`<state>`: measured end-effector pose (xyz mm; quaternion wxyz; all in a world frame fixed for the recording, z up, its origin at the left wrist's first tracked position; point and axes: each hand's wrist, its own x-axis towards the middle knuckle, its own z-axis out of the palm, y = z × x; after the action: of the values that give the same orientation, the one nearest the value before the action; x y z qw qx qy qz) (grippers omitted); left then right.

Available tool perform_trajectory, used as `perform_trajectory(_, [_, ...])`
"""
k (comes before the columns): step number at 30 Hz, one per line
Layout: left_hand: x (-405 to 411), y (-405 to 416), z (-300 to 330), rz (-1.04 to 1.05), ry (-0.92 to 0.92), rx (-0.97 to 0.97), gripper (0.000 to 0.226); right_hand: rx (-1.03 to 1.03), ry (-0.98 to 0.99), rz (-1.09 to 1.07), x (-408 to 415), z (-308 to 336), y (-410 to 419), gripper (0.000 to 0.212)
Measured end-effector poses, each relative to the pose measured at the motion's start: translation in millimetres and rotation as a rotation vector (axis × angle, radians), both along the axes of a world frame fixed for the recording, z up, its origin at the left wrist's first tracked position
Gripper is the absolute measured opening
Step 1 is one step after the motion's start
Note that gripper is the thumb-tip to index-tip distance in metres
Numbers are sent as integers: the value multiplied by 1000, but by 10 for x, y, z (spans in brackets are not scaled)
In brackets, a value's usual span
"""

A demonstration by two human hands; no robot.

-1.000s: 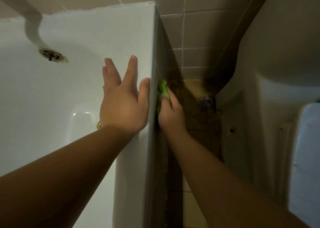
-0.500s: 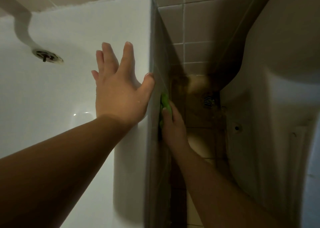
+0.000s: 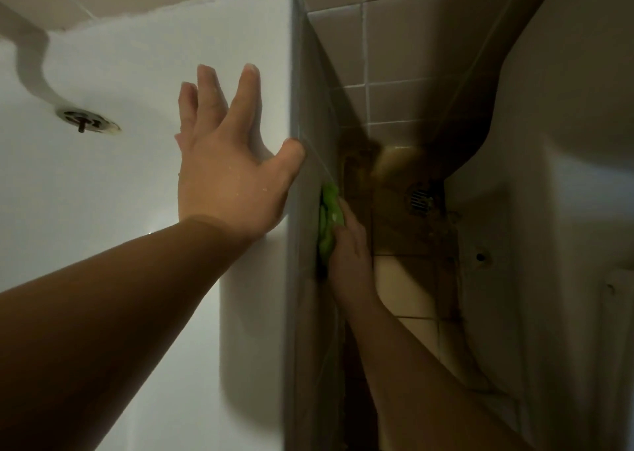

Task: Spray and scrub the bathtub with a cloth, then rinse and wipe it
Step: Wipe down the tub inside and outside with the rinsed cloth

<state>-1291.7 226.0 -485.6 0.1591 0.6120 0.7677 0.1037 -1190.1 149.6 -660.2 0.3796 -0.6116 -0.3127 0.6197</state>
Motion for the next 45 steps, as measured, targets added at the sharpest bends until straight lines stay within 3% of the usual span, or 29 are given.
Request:
perform_trajectory(2, [-7,31,-4,5,-8,8,84,-166,12,-68,-29,-247,136,54])
perform_trajectory(5, [-38,87,-15,5,-9,17,84,-326,-2,-166,-87,-497,556,32])
perform_trajectory(8, [-62,164,-18,-12,15,29,84,-224,5,-189,-81,-513,731,27])
perform_trajectory(11, [-68,201,-25,-26,43,34,84,-153,23,-173,-35,-467,398,25])
perform_trajectory(14, [-69,233,-32,-36,44,47,83,-133,-53,-129,-43,-612,35,39])
perform_trajectory(22, [-68,358,-8,-57,76,43,86,-279,48,-68,-35,-1171,424,51])
perform_trajectory(27, [-79,385,19,-147,104,40,82,-267,127,-76,57,-1093,39,53])
perform_trajectory(32, [-90,426,32,-212,63,75,79,-559,17,-69,94,-1339,10,71])
perform_trajectory(34, [-95,428,24,-214,46,87,78,-505,45,-109,56,-1462,174,63])
perform_trajectory(37, [-100,431,6,-223,13,103,77,-394,107,-167,2,-1565,464,32])
perform_trajectory(45, [-106,448,-25,-224,-34,145,76,-423,96,-90,93,-1566,-66,41])
